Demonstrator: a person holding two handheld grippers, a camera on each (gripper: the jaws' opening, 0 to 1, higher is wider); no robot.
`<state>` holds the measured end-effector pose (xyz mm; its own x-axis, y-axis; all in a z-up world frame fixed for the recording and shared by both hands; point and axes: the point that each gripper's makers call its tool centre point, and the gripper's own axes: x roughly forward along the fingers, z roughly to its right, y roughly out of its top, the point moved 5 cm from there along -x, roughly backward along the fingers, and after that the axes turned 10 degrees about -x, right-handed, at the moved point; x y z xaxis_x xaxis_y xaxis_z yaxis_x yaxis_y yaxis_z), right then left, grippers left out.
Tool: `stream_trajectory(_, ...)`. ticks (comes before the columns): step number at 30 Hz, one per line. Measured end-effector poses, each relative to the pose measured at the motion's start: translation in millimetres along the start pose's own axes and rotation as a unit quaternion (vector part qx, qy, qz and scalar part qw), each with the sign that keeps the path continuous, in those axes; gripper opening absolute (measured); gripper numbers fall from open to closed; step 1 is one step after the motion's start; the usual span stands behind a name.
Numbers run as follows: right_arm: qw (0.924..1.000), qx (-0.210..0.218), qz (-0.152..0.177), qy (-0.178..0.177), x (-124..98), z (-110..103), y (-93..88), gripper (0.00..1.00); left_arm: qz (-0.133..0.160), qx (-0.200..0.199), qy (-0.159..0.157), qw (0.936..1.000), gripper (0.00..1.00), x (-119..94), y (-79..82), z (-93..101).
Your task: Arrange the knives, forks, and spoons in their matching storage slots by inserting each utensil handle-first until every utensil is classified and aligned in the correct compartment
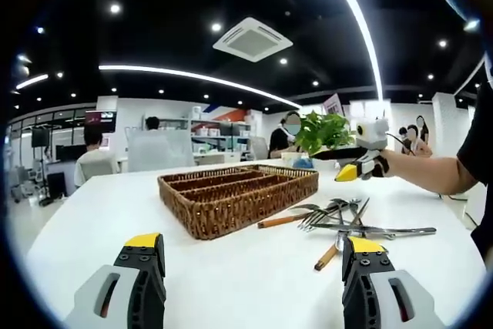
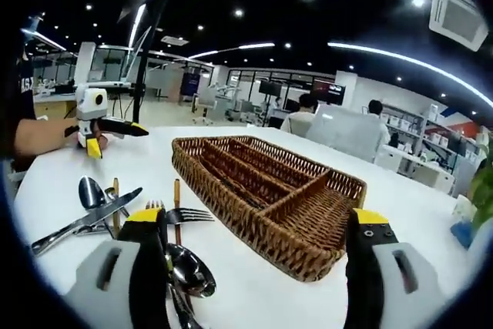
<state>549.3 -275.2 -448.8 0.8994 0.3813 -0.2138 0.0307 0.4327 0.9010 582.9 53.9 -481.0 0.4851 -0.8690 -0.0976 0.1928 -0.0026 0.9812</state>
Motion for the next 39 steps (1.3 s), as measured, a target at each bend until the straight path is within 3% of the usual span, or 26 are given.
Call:
stream_trajectory(11,0.9997,0.018,0.0,-0.016,-24.6,-6.5,-20.2,0.99,0.007,0.001,-0.001,1.0,1.0,-0.2,2.8,1.2)
stream_trajectory(16,0.9986,0.039,0.024,-0.026,-37.3,-9.1,-20.2,0.99,0.007,0.003,-0.003,1.0,1.0,0.3,3.2,2.2)
stream_trajectory(26,0.9984,0.04,0.03,-0.026,-39.7,-15.2,-26.0,0.99,0.015,0.005,-0.01,0.9998,1.0,-0.6,5.5,3.7)
stream_trajectory(32,0.9986,0.035,0.027,-0.028,-41.0,-13.8,-28.6,0.99,0.005,0.022,-0.002,0.9998,1.0,1.1,2.3,6.0)
stream_trajectory(36,0.9983,0.038,0.028,-0.034,-43.5,-11.2,-29.1,0.99,0.029,0.004,0.014,0.9995,1.0,-2.0,10.1,3.3)
stream_trajectory(39,0.998,0.042,0.028,-0.039,-44.7,-8.1,-31.7,0.99,0.038,-0.055,-0.004,0.9977,1.0,-1.3,14.6,17.8)
